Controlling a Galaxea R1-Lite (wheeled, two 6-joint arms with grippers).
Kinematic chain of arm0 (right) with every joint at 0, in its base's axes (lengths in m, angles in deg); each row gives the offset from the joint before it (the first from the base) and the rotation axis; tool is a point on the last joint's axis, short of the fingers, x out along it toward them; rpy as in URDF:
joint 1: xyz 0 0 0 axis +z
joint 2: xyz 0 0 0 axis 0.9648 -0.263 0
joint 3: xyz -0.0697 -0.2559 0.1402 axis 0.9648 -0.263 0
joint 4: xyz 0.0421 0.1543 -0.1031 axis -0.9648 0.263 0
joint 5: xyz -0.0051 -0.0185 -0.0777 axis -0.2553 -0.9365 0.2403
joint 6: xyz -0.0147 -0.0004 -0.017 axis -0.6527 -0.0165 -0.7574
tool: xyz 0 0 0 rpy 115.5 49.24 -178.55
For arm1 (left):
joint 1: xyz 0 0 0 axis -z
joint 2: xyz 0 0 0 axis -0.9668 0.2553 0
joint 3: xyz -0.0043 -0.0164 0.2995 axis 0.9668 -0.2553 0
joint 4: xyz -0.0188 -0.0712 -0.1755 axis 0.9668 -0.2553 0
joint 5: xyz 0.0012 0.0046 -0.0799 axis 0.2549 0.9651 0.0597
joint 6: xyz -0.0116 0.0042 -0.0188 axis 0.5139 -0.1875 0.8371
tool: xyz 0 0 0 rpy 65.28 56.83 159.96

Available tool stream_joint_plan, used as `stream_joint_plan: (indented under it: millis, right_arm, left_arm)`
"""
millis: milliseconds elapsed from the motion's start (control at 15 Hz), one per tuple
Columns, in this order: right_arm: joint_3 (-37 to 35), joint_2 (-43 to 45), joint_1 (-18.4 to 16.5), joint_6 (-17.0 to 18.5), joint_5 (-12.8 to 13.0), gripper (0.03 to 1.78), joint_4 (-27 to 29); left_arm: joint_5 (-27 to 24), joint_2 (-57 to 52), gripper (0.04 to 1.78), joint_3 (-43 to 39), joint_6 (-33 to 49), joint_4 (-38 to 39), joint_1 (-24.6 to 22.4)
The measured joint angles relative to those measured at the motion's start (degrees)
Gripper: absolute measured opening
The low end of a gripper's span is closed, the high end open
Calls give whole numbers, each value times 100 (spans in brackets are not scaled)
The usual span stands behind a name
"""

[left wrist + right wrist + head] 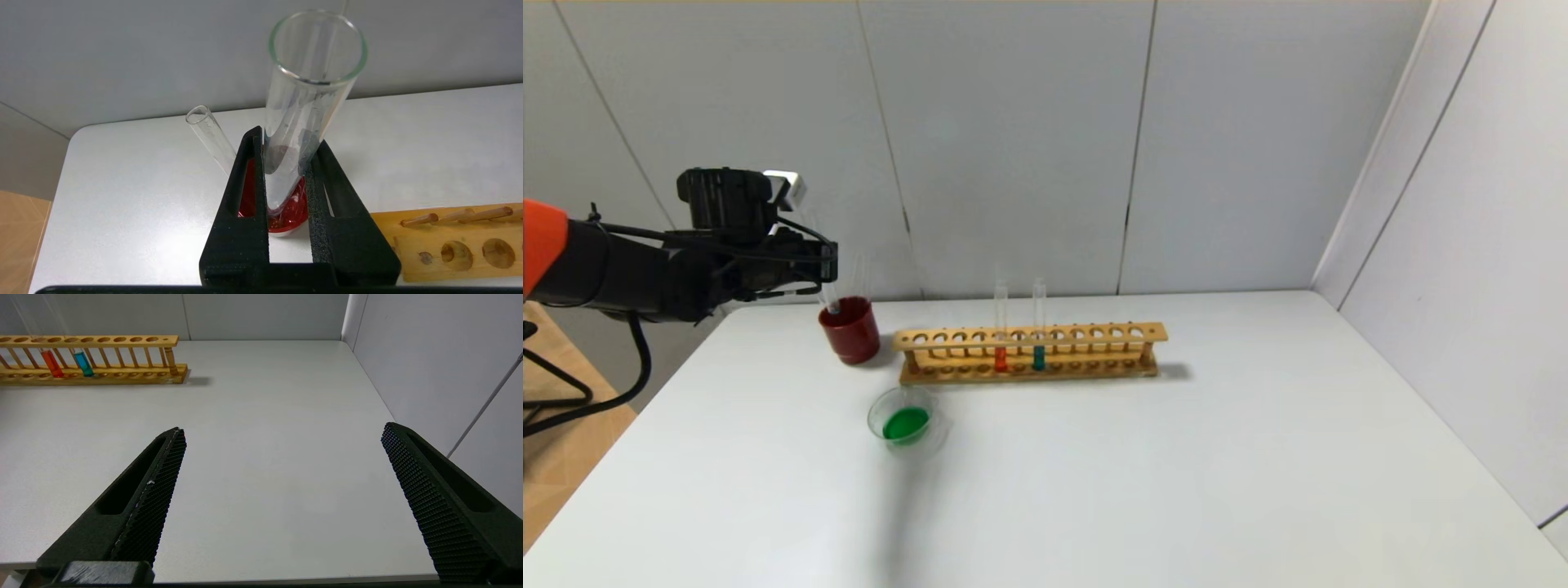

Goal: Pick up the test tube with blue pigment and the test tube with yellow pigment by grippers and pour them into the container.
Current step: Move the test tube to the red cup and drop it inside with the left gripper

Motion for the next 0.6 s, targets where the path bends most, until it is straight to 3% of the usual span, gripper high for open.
stream_joint_plan:
  millis: [333, 600]
  right_arm:
    - [0, 0, 0, 0, 0, 175, 0]
    - [0, 0, 0, 2, -2, 175, -2]
  left_arm:
    - [2, 267, 35, -68, -16, 634, -2]
    - [104, 425, 72, -100, -39, 830, 0]
